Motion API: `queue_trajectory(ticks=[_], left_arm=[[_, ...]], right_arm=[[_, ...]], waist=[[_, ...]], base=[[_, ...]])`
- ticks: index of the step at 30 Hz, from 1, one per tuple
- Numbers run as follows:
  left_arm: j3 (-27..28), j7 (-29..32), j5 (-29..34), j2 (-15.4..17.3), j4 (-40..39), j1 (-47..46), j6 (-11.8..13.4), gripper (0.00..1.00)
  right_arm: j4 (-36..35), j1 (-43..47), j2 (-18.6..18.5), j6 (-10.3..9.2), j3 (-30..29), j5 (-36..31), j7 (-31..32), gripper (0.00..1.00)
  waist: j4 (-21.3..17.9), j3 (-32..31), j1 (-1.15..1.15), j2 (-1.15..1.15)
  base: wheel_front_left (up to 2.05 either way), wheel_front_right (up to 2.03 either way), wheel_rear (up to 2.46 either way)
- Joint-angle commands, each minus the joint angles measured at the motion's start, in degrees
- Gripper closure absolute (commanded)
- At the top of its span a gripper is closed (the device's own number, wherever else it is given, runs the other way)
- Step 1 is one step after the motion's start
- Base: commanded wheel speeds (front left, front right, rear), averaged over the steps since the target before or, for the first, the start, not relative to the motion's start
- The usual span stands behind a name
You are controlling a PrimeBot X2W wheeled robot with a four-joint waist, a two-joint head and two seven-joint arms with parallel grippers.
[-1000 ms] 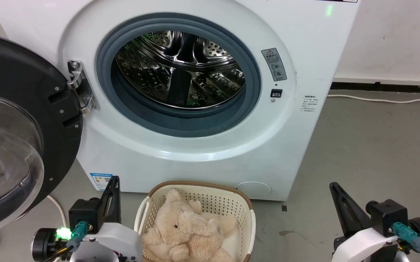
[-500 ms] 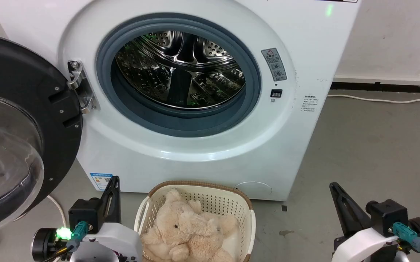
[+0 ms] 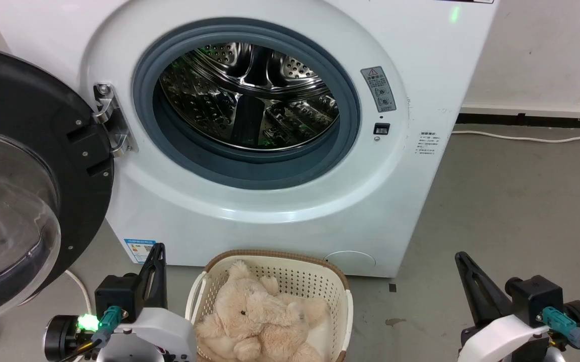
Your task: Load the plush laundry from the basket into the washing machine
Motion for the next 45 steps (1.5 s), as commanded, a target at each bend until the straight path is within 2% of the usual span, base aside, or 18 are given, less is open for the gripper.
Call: queue_trajectory(ticks=[1,15,16,17,18,19,45], left_arm=[[0.0,0.0,0.1,0.0,-0.3,0.9,-0.2,1.0],[0.0,0.0,0.1,0.0,-0.3,0.9,-0.2,1.0],[0.0,0.0,0.0,0.0,0.0,0.0,0.0,0.0],[0.0,0.0,0.0,0.0,0.0,0.0,0.0,0.0],[0.0,0.0,-0.1,0.0,0.0,0.0,0.0,1.0],[-0.1,-0.1,-0.1,0.0,0.0,0.0,0.0,0.0],[-3.1,-1.6,-4.9,0.5,2.5,-1.9,0.1,0.0]], right_arm=[[-0.3,-0.7,0.0,-0.04,-0.1,-0.4,0.1,1.0],[-0.3,-0.7,0.0,-0.04,-0.1,-0.4,0.1,1.0],[0.0,0.0,0.0,0.0,0.0,0.0,0.0,0.0],[0.0,0.0,0.0,0.0,0.0,0.0,0.0,0.0],[0.0,0.0,0.0,0.01,0.1,0.1,0.0,1.0],[0.0,0.0,0.0,0.01,0.1,0.1,-0.1,0.0],[0.4,0.3,0.0,0.0,0.3,5.1,-3.0,0.0]], waist=[[0.0,0.0,0.0,0.0],[0.0,0.0,0.0,0.0],[0.0,0.0,0.0,0.0],[0.0,0.0,0.0,0.0],[0.0,0.0,0.0,0.0],[0.0,0.0,0.0,0.0],[-1.0,2.2,0.0,0.0]], base=[[0.0,0.0,0.0],[0.0,0.0,0.0],[0.0,0.0,0.0],[0.0,0.0,0.0],[0.0,0.0,0.0],[0.0,0.0,0.0],[0.0,0.0,0.0]])
